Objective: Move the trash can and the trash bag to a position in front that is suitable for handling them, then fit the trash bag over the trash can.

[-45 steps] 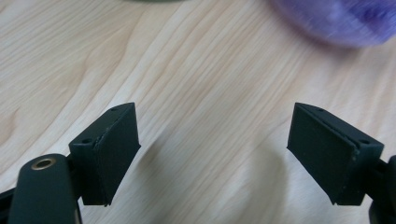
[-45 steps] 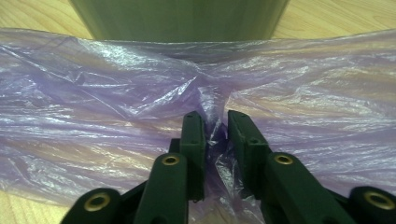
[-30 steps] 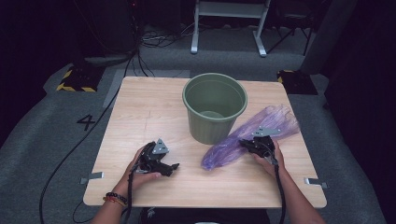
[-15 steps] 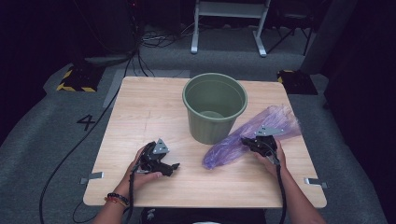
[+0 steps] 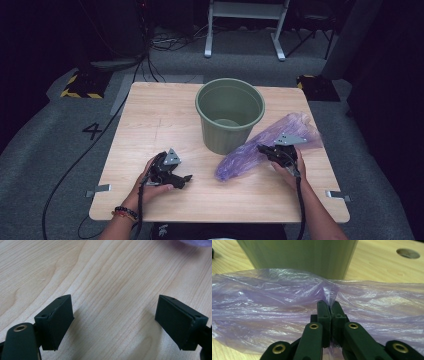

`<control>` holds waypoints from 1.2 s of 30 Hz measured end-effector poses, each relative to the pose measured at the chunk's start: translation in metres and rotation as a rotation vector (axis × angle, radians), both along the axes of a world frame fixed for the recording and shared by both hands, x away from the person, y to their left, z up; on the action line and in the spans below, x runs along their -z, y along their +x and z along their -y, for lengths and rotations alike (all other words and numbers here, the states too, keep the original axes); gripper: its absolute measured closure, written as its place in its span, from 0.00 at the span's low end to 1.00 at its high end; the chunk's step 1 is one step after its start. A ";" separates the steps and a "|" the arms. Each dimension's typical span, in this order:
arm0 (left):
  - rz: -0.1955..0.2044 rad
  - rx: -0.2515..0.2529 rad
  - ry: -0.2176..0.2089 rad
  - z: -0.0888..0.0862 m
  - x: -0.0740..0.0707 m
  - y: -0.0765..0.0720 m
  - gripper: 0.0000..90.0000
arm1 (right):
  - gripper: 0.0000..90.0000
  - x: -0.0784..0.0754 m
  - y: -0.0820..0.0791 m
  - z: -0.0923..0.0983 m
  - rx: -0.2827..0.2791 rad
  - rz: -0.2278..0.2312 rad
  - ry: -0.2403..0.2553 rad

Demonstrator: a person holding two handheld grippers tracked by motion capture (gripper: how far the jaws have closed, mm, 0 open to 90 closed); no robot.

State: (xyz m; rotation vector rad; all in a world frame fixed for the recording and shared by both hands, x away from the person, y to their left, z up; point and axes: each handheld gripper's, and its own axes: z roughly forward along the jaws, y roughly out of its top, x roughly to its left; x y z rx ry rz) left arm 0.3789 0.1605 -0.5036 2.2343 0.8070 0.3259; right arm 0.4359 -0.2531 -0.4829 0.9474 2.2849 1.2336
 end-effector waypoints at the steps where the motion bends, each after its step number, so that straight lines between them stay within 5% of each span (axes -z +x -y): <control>1: 0.000 0.000 0.000 0.000 0.000 0.000 0.16 | 0.99 -0.002 0.000 -0.001 -0.002 0.003 0.004; 16: -0.001 -0.005 0.000 0.000 0.000 0.000 0.16 | 0.98 -0.029 -0.015 -0.003 -0.029 0.101 0.037; 21: -0.002 -0.002 0.000 0.001 0.000 0.001 0.15 | 0.99 -0.039 -0.018 0.002 -0.037 0.117 0.101; 36: -0.009 0.006 0.008 0.001 -0.001 0.002 0.16 | 0.98 -0.085 -0.044 -0.001 -0.103 0.249 0.185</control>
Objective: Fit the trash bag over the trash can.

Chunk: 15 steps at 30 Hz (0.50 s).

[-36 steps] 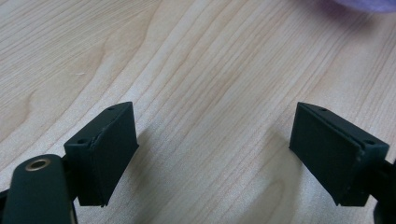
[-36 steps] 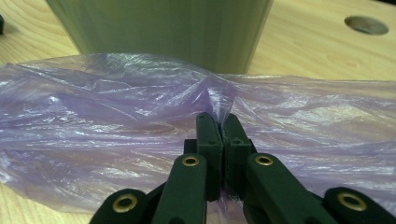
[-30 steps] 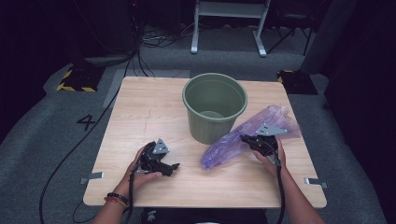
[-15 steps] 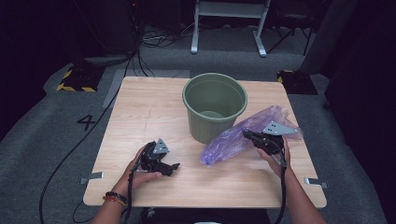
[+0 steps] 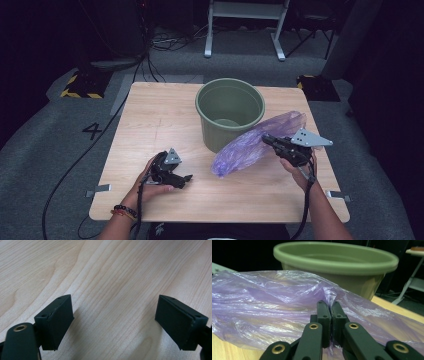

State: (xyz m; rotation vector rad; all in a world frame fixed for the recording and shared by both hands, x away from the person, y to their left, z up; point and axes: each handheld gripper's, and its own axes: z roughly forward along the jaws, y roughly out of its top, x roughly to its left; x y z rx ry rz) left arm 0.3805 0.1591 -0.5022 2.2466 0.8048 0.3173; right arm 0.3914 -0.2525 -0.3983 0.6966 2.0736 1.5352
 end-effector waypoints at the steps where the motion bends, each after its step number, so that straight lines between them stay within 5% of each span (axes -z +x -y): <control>1: -0.002 0.005 0.007 0.000 -0.001 0.000 0.17 | 0.98 -0.003 -0.001 0.000 0.000 0.007 0.006; 5: -0.009 0.005 0.012 0.000 -0.002 -0.001 0.18 | 0.98 -0.014 -0.003 0.004 0.006 0.030 0.030; 9: 0.026 0.006 0.019 0.000 -0.010 -0.004 0.18 | 0.98 -0.021 -0.003 0.006 0.015 0.048 0.043; 15: 0.076 0.009 -0.030 -0.001 -0.031 -0.008 0.19 | 0.98 -0.036 -0.004 0.005 0.017 0.089 0.049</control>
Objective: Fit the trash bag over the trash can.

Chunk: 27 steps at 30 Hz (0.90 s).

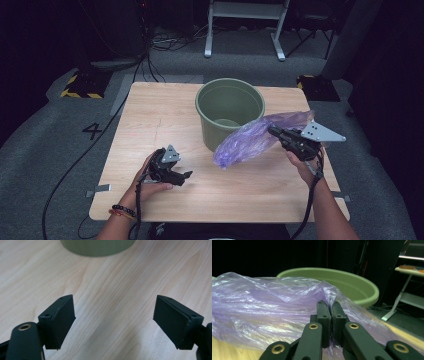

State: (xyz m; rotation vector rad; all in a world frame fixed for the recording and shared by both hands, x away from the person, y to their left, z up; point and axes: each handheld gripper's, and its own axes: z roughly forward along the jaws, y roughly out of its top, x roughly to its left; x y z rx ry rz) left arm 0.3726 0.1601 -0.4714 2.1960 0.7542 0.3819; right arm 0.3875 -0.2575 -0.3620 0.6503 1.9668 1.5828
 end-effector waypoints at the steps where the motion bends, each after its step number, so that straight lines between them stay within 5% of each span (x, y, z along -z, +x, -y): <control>1: 0.013 0.003 -0.004 0.000 -0.004 -0.001 0.19 | 0.98 -0.003 0.000 0.000 0.004 0.005 0.002; 13: 0.101 0.036 -0.095 0.004 -0.052 -0.012 0.19 | 0.98 -0.029 0.013 0.003 0.115 0.052 0.005; 19: 0.127 -0.002 -0.101 0.007 -0.062 -0.012 0.19 | 0.98 -0.037 0.024 0.006 0.169 0.058 0.027; 27: 0.187 -0.024 -0.156 -0.007 -0.099 -0.011 0.18 | 0.98 -0.039 0.035 -0.004 0.211 0.066 0.002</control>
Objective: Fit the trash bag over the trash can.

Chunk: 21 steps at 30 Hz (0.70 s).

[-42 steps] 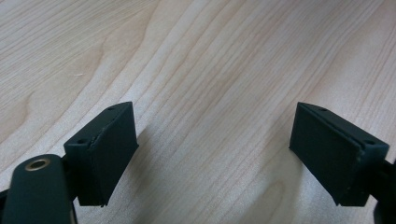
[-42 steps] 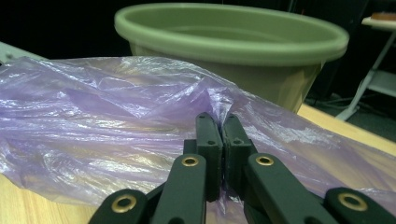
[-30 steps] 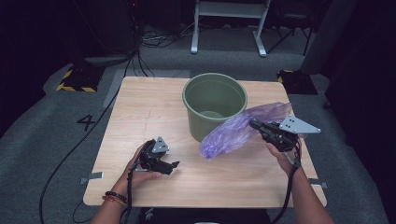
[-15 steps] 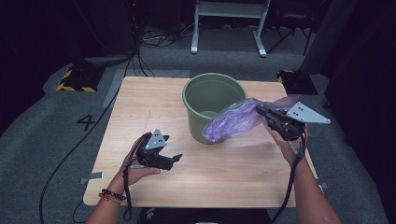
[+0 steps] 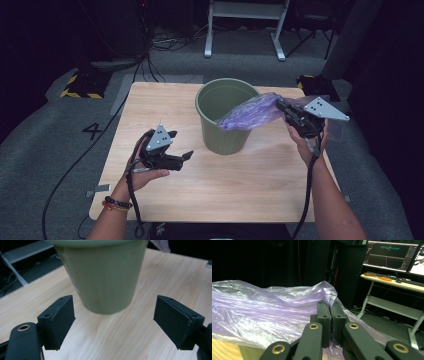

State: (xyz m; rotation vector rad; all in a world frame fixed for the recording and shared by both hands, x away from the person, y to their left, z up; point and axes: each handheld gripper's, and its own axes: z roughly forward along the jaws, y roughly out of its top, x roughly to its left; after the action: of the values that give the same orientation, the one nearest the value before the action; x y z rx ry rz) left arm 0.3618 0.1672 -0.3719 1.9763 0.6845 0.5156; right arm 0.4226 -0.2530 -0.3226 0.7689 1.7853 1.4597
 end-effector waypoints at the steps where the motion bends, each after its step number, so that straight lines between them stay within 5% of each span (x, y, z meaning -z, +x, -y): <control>1: 0.025 -0.008 -0.006 -0.001 -0.004 0.000 0.18 | 0.98 0.000 0.001 -0.002 0.000 0.000 -0.007; 2: 0.052 -0.013 0.005 0.000 -0.008 -0.001 0.19 | 0.98 0.001 0.001 -0.004 0.003 -0.001 -0.014; 4: 0.034 0.003 0.006 0.002 -0.015 0.003 0.19 | 0.98 0.002 0.003 -0.008 0.015 0.001 -0.031; 13: 0.075 0.036 -0.016 0.018 -0.038 0.016 0.20 | 0.98 0.002 0.013 -0.021 0.057 -0.008 -0.081; 21: 0.093 0.070 -0.016 0.041 -0.054 0.033 0.20 | 0.98 0.004 0.017 -0.033 0.038 -0.029 -0.100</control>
State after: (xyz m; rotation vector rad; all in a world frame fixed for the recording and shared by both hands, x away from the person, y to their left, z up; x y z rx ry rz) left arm 0.3949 0.1265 -0.3182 1.9409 0.5580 0.5539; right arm 0.4400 -0.2204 -0.3265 0.7726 1.8400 1.3306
